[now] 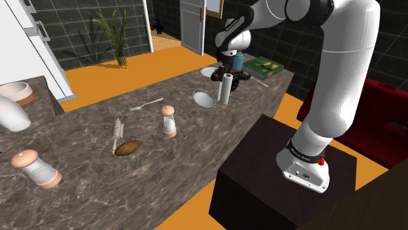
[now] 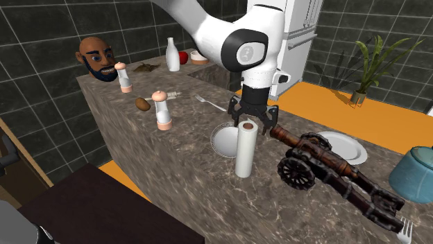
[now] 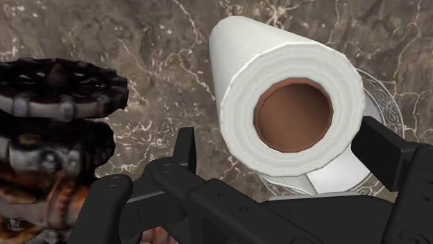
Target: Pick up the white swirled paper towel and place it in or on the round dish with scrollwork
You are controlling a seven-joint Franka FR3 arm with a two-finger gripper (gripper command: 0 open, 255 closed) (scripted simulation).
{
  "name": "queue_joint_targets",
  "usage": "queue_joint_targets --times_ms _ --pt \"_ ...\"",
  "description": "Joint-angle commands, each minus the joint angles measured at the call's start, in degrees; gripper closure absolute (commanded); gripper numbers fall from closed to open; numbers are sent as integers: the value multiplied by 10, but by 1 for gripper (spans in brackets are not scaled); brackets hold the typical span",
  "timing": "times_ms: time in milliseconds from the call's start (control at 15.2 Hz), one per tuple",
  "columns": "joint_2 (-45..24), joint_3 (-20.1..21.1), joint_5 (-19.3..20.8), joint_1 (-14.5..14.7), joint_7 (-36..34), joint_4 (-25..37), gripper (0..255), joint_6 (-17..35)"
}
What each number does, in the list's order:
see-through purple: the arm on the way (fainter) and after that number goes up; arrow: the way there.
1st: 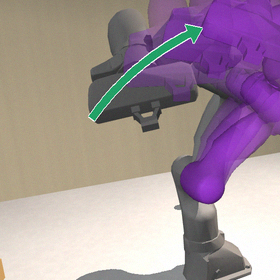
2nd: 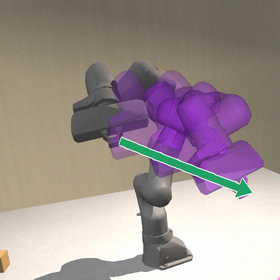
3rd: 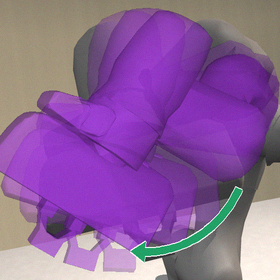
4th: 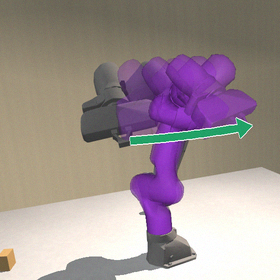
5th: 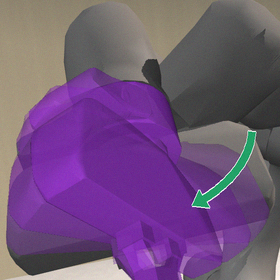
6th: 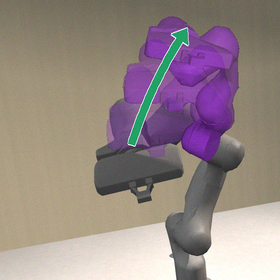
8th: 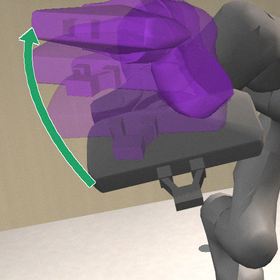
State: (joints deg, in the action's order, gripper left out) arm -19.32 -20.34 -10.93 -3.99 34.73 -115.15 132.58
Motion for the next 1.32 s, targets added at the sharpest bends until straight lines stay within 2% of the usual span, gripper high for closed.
queue_joint_targets --times_ms 0,198,264,858,1254 --pt "0 0 0 0 0 0 0 1" --pt "0 0 0 0 0 0 0 1" --pt "0 0 0 0 0 0 255 1" --pt "0 0 0 0 0 0 255 1" --pt "28 -7 16 5 -11 11 255 -37"
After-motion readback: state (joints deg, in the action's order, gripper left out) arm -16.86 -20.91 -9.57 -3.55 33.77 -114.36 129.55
